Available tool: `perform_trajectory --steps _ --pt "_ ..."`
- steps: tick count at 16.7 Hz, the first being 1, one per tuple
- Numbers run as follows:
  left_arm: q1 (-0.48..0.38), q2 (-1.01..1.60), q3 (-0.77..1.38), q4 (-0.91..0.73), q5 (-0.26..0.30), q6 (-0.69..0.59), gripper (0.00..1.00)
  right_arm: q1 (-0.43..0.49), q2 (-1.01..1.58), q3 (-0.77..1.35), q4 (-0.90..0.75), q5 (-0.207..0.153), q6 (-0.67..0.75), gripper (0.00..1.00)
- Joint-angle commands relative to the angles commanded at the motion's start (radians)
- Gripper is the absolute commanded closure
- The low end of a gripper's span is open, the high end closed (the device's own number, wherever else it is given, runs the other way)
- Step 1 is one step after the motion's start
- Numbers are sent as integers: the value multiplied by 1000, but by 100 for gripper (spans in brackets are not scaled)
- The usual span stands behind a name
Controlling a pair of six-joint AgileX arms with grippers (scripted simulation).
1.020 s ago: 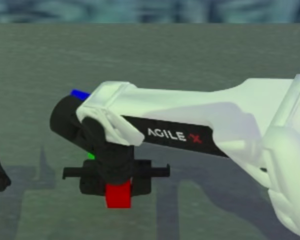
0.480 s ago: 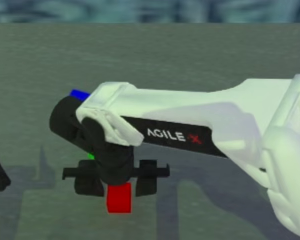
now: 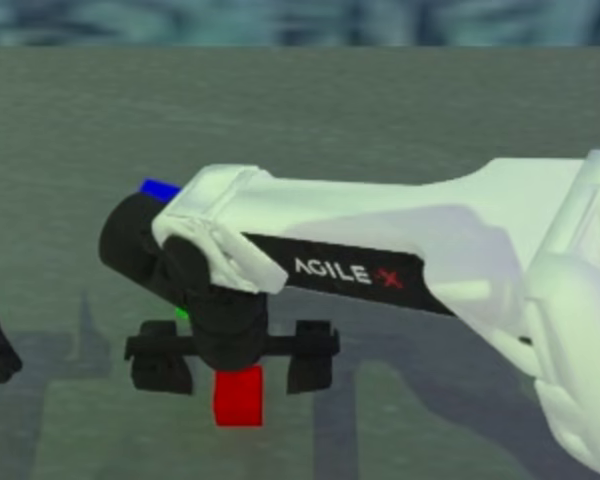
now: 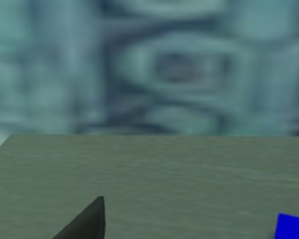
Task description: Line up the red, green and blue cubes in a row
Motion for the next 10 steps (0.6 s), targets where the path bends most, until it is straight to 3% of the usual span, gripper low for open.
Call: perform_trajectory --steps 4,10 --pt "0 0 0 0 0 0 0 1 -3 17 -17 0 0 0" --pt "0 0 0 0 0 0 0 9 -42 173 -222 -1 3 0"
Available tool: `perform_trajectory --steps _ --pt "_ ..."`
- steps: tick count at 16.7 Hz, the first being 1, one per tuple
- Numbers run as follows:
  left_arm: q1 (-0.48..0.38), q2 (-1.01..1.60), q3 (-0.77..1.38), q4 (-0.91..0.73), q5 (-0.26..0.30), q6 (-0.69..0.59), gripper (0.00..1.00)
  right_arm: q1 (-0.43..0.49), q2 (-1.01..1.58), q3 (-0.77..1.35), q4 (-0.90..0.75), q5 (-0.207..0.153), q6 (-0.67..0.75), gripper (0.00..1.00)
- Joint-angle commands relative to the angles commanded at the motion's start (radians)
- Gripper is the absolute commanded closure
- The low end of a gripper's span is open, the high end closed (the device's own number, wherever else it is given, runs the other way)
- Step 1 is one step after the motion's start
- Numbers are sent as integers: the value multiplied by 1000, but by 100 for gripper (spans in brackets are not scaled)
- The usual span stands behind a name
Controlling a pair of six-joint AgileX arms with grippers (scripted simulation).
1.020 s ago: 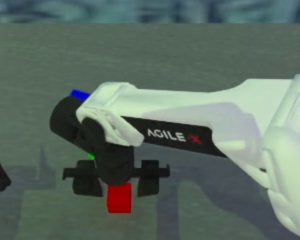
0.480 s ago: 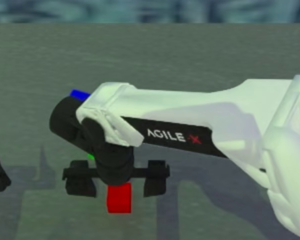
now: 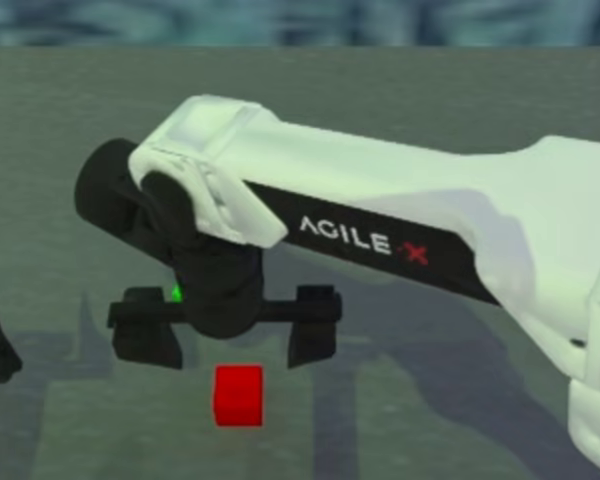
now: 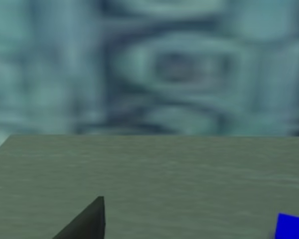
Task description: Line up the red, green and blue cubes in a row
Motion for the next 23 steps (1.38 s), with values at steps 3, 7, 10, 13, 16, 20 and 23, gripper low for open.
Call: perform_trajectory --steps 3,7,10,13,16,20,23 --pt "0 0 0 0 0 0 0 1 -8 19 -20 0 -1 0" --pt "-2 7 7 -5 0 -1 0 -9 -15 9 -12 4 -8 0" --pt "-22 80 79 -53 0 -9 0 -48 -106 -68 42 32 -61 0" --pt "-61 229 215 -142 1 -22 0 -123 -291 -211 135 75 -150 0" --pt "-114 460 397 -267 2 -40 0 -229 -561 -421 260 114 -265 0" --pt "-193 854 668 -461 4 -67 0 -405 -995 -796 452 145 -449 0" --pt "-252 1158 872 -611 5 -89 0 -547 -1334 -1114 609 146 -596 0"
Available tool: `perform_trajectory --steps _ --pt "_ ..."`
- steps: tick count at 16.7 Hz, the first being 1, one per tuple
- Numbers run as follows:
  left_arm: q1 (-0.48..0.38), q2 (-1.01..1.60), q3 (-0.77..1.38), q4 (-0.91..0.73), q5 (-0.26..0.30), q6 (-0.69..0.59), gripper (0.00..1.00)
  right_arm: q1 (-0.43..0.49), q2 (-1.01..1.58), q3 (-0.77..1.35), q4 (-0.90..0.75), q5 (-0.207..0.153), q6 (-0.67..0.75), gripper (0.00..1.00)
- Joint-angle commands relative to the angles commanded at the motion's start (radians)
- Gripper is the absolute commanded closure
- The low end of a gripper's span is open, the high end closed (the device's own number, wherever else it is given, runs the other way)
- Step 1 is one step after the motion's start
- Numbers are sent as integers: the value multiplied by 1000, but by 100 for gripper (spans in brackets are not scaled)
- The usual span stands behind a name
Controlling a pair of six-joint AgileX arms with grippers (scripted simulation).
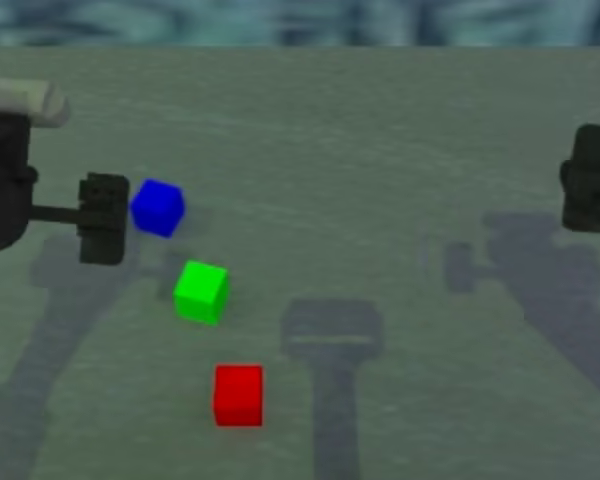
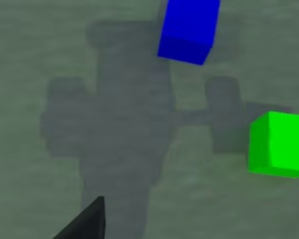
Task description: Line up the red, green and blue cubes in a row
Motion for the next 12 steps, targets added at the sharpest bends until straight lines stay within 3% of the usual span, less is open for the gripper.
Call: perform_trajectory --steps 4,12 --pt "-74 356 256 -189 1 -27 0 -175 -404 -396 214 -28 -177 0" --pt "-178 831 637 -437 -2 -65 0 -407 -913 -880 597 -145 -390 0"
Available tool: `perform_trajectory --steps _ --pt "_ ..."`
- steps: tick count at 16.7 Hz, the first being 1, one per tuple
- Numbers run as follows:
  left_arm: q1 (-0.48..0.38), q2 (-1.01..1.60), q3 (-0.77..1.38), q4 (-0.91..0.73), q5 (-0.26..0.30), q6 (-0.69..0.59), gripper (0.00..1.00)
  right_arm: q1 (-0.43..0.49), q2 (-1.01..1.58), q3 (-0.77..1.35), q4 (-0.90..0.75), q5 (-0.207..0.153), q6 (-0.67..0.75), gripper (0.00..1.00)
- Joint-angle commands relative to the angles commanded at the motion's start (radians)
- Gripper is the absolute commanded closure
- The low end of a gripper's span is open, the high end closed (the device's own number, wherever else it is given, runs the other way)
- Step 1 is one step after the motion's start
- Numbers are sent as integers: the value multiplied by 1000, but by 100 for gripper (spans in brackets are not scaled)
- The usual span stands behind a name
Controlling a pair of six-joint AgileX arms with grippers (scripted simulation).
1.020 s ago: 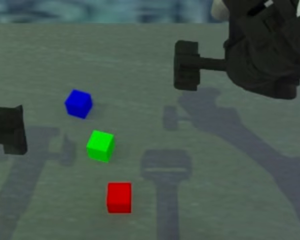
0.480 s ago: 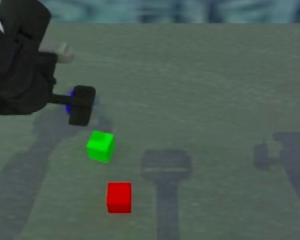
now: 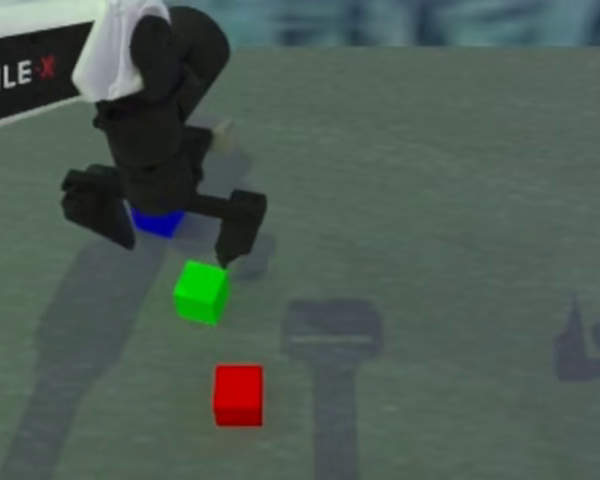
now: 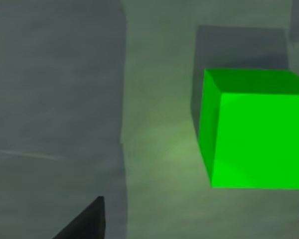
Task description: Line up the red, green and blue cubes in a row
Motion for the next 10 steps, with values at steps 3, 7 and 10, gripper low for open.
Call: perform_trajectory --steps 3,7,10 --pt "-15 65 59 -33 -1 -6 0 -34 -86 -64 68 -27 -24 0" --pt "-17 71 66 -37 -1 -6 0 -37 -95 -70 76 -31 -27 0" --pt "-14 78 67 -35 -1 -6 0 -37 -95 -70 76 -31 -27 0"
